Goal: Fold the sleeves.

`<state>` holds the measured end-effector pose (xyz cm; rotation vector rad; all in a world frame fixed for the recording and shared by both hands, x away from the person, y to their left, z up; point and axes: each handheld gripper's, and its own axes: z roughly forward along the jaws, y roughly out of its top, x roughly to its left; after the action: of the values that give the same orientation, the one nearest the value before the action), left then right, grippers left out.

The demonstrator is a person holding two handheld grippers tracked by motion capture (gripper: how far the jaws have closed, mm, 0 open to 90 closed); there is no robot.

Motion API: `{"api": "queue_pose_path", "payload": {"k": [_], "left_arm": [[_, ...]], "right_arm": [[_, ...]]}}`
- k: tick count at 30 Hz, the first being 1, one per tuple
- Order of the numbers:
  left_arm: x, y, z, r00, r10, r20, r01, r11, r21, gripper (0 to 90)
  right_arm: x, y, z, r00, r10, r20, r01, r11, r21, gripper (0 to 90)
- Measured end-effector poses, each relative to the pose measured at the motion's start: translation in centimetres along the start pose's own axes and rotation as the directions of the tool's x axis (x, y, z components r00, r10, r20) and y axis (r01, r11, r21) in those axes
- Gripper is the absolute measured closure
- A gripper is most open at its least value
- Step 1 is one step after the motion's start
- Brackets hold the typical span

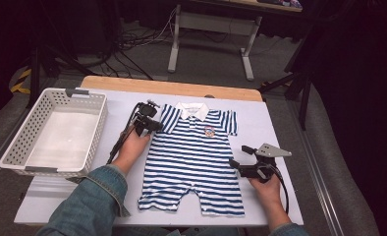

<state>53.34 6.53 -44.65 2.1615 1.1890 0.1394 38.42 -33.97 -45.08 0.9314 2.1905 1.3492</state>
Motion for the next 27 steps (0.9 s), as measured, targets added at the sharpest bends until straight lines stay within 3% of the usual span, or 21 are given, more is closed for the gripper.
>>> {"api": "queue_pose_path", "payload": {"k": [5,6,9,12,16,19,24,26,27], "left_arm": [[0.0,0.1,-0.2,0.9996,0.000,-0.029,-0.001,0.9997,-0.024,86.6],[-0.1,0.1,-0.5,0.9999,-0.015,0.000,0.015,0.9991,-0.040,84.9],[-0.2,0.1,-1.3,0.9998,-0.006,0.017,0.007,0.9983,-0.059,64.2],[-0.2,-0.1,-1.8,0.9994,0.002,0.035,0.000,0.9981,-0.062,55.0],[-0.9,-0.7,-2.9,0.9988,0.042,0.023,-0.040,0.9956,-0.084,44.4],[-1.1,-1.5,-3.8,0.9963,0.053,0.067,-0.045,0.9911,-0.126,42.5],[-1.6,-2.8,-5.5,0.9934,0.076,0.086,-0.061,0.9833,-0.172,42.4],[-2.1,-3.4,-6.1,0.9933,0.082,0.082,-0.065,0.9792,-0.192,41.8],[-2.5,-4.1,-6.5,0.9930,0.083,0.084,-0.064,0.9762,-0.207,41.2]], "right_arm": [[0.0,0.0,0.0,1.0000,0.000,0.003,0.000,1.0000,-0.001,18.7],[-0.1,0.0,-0.1,0.9999,0.014,0.009,-0.014,0.9999,-0.002,19.9],[-0.5,0.1,-0.1,0.9984,0.053,0.017,-0.053,0.9985,0.012,24.8],[-1.3,0.6,-0.4,0.9941,0.104,0.032,-0.104,0.9944,0.015,32.1],[-2.2,1.8,-0.5,0.9900,0.117,0.078,-0.120,0.9925,0.027,39.7],[-3.4,3.5,0.2,0.9847,0.125,0.121,-0.133,0.9894,0.059,45.4],[-4.8,5.0,1.5,0.9766,0.139,0.164,-0.157,0.9820,0.104,49.2],[-5.3,5.3,2.2,0.9753,0.130,0.179,-0.153,0.9803,0.125,51.7],[-5.6,5.4,2.8,0.9712,0.110,0.211,-0.138,0.9832,0.120,53.4]]}}
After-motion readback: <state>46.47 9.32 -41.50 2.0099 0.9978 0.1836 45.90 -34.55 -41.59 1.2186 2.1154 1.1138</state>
